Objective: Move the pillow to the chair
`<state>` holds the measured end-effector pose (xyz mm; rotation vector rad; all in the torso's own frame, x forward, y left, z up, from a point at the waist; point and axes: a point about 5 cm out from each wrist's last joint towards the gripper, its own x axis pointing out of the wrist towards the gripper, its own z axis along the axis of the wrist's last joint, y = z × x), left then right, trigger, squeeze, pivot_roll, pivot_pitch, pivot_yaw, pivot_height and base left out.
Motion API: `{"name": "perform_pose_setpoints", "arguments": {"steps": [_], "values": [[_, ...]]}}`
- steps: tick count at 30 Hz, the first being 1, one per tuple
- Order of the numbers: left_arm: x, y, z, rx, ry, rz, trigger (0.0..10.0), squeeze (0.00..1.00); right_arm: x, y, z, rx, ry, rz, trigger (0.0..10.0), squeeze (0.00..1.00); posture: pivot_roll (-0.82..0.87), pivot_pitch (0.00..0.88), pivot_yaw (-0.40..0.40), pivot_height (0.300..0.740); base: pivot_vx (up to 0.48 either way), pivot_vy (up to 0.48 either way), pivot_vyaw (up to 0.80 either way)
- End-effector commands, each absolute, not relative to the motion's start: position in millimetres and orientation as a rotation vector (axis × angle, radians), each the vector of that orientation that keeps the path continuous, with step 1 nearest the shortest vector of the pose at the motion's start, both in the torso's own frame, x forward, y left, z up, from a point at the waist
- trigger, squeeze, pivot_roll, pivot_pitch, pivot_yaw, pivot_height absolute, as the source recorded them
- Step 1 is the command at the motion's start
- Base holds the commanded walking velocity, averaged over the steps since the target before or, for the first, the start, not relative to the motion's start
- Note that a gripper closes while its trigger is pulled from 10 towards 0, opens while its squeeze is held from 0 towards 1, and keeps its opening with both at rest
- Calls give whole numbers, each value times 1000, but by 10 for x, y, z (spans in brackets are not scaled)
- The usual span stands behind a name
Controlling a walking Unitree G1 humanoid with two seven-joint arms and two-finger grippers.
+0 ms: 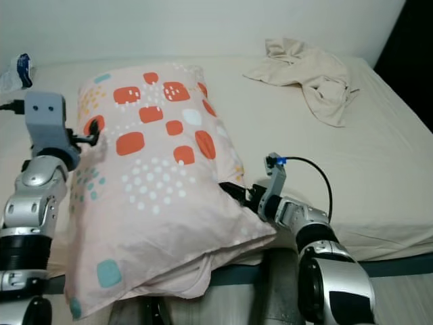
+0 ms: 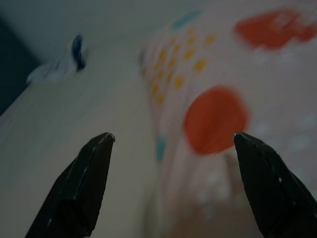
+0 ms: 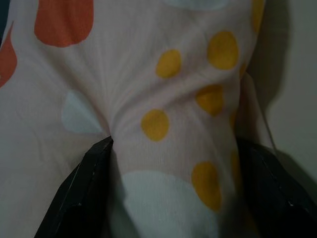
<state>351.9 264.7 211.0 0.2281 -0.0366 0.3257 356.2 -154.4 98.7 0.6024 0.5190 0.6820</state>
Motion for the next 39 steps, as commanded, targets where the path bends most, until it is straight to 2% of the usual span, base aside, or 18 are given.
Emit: {"name": "perform_pose_setpoints", "arguments": {"steps": [1,6,11,13,14,19,21,24,32,37,39], "values": [[3525,2784,1948,190,92,347,10000,0,3442,-1554,773,602,611,641,10000,0,71,197,80,444,0,0,0],[3523,2920,1866,159,179,347,10000,0,3394,-1626,711,602,622,618,10000,0,67,204,90,444,0,0,0],[3507,3040,1684,-50,293,335,10000,0,3367,-1689,681,598,628,597,10000,0,62,205,94,444,0,0,0],[3496,3024,1553,-175,362,285,10000,0,3372,-1717,690,597,623,586,10000,0,61,204,94,444,0,0,0],[3496,3024,1553,-175,362,285,10000,0,3372,-1717,690,597,623,586,10000,0,61,204,94,444,0,0,0],[3467,2966,1381,-407,465,189,10000,0,3377,-1748,704,591,622,573,10000,0,52,205,94,444,0,0,0],[3480,2865,1410,-638,455,60,10000,0,3377,-1781,705,581,622,557,10000,0,51,205,94,444,0,0,0],[3471,2782,1399,-755,462,-41,10000,0,3373,-1809,701,577,621,543,10000,0,55,204,94,444,0,0,0],[3423,2568,1210,-866,518,-134,10000,0,3378,-1812,692,569,612,523,10000,0,54,203,95,444,0,0,0],[3368,2184,1031,-908,572,-274,10000,0,3391,-1814,697,568,586,506,10000,0,53,198,97,444,0,0,0],[3368,2184,1031,-908,572,-274,10000,0,3391,-1814,697,568,586,506,10000,0,53,198,97,444,0,0,0]]}}
